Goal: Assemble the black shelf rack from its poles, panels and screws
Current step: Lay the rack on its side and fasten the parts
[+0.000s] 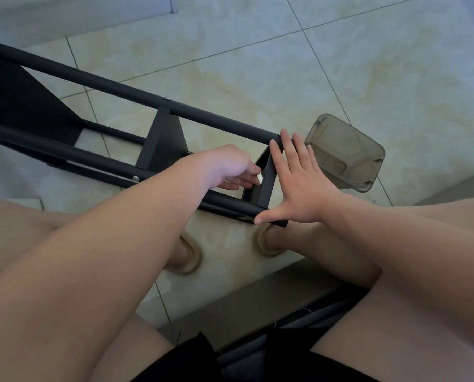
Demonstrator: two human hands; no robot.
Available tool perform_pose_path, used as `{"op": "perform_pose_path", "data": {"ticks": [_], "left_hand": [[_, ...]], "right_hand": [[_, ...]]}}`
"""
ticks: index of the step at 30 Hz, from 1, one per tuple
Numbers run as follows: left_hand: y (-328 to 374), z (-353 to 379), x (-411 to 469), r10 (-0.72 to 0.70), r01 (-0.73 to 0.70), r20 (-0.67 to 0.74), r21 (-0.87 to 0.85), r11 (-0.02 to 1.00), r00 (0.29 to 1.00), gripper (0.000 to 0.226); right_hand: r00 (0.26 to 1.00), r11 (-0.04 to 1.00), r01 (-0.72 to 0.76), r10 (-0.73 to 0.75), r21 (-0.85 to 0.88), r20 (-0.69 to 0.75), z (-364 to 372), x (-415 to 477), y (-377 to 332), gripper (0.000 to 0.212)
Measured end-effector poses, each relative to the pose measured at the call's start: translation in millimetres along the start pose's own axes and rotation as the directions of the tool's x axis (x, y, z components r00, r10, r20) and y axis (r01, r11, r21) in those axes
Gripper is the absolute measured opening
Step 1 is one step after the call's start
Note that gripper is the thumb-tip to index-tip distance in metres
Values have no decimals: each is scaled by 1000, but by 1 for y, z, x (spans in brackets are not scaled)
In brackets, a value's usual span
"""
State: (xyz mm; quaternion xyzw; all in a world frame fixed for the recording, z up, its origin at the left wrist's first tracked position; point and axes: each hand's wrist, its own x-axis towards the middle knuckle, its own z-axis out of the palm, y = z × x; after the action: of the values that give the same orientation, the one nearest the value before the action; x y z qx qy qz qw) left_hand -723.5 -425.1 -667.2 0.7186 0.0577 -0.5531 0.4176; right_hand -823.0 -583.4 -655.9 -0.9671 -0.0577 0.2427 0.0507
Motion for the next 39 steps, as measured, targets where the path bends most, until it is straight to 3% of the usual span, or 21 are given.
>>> {"op": "perform_pose_path", "data": {"ticks": [17,39], "left_hand": [[0,-4,1,-39,33,66,89,996,997,14],[3,-22,-8,-34,-20,148,344,939,988,16]], "right_hand": [[1000,1000,2,-2,-2,2,0,1,1,157],[1000,1000,2,-2,17,0,0,1,0,156]]}}
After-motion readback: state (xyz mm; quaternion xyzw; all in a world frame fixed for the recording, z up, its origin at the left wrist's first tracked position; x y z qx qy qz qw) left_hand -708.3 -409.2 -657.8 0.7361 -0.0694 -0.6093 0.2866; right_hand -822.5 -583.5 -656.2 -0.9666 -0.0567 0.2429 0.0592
